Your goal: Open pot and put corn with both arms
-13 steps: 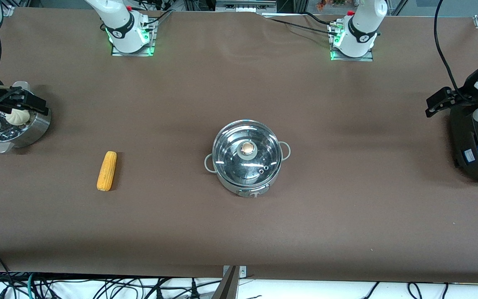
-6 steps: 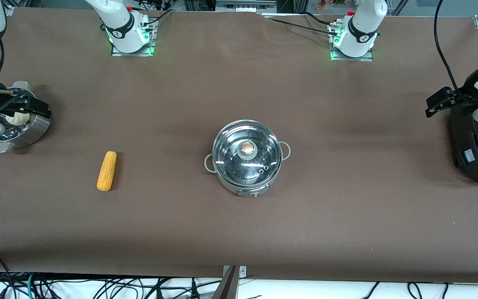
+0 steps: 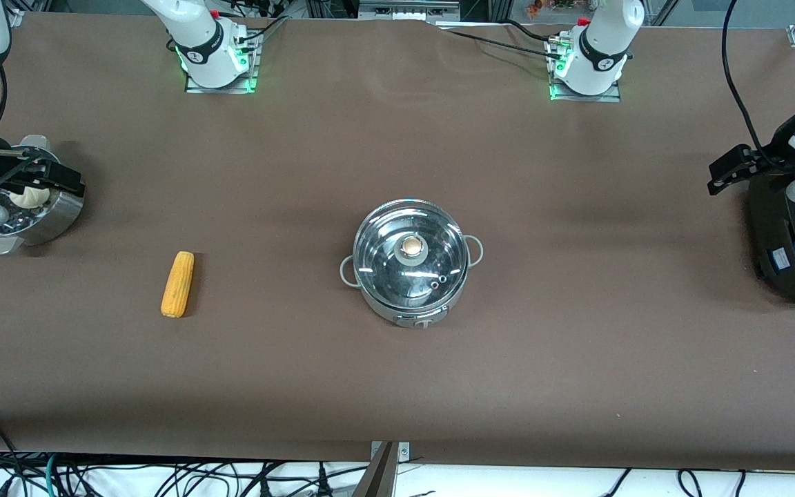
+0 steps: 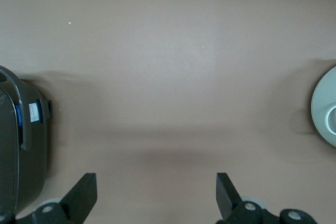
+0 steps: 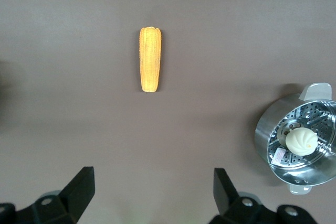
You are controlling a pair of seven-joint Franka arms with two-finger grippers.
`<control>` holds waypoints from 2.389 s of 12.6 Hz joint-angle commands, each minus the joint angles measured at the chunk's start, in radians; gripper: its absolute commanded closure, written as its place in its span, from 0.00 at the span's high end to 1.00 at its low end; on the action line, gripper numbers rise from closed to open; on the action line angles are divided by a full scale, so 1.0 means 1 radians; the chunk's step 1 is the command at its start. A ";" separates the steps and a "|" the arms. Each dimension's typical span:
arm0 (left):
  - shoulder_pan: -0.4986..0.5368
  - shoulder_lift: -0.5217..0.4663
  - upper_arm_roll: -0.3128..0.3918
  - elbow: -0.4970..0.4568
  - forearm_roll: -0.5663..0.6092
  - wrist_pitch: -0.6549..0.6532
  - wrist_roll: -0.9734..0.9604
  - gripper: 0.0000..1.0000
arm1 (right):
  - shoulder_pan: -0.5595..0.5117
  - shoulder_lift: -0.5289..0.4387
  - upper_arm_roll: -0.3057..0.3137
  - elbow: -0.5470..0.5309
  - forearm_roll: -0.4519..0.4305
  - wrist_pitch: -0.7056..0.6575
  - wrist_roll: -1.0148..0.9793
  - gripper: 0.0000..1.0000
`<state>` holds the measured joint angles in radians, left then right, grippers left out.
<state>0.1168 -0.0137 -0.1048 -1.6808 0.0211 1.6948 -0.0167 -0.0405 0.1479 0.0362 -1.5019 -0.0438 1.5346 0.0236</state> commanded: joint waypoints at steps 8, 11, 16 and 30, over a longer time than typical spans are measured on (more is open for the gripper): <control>-0.002 0.000 0.002 0.009 -0.020 0.000 0.020 1.00 | -0.007 0.010 0.007 0.025 -0.004 -0.004 -0.013 1.00; -0.002 0.000 0.002 0.009 -0.020 0.000 0.018 1.00 | -0.007 0.010 0.007 0.023 -0.004 -0.004 -0.013 1.00; -0.005 0.011 0.002 0.026 -0.018 0.005 0.017 1.00 | -0.006 0.012 0.008 0.025 -0.002 -0.002 -0.013 1.00; -0.410 0.363 -0.027 0.314 -0.135 -0.047 -0.600 1.00 | -0.009 0.033 0.008 0.025 -0.001 0.022 -0.014 1.00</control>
<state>-0.2515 0.2453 -0.1456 -1.4865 -0.1041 1.6769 -0.5603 -0.0403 0.1588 0.0373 -1.5019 -0.0438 1.5511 0.0233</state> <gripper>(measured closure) 0.000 0.000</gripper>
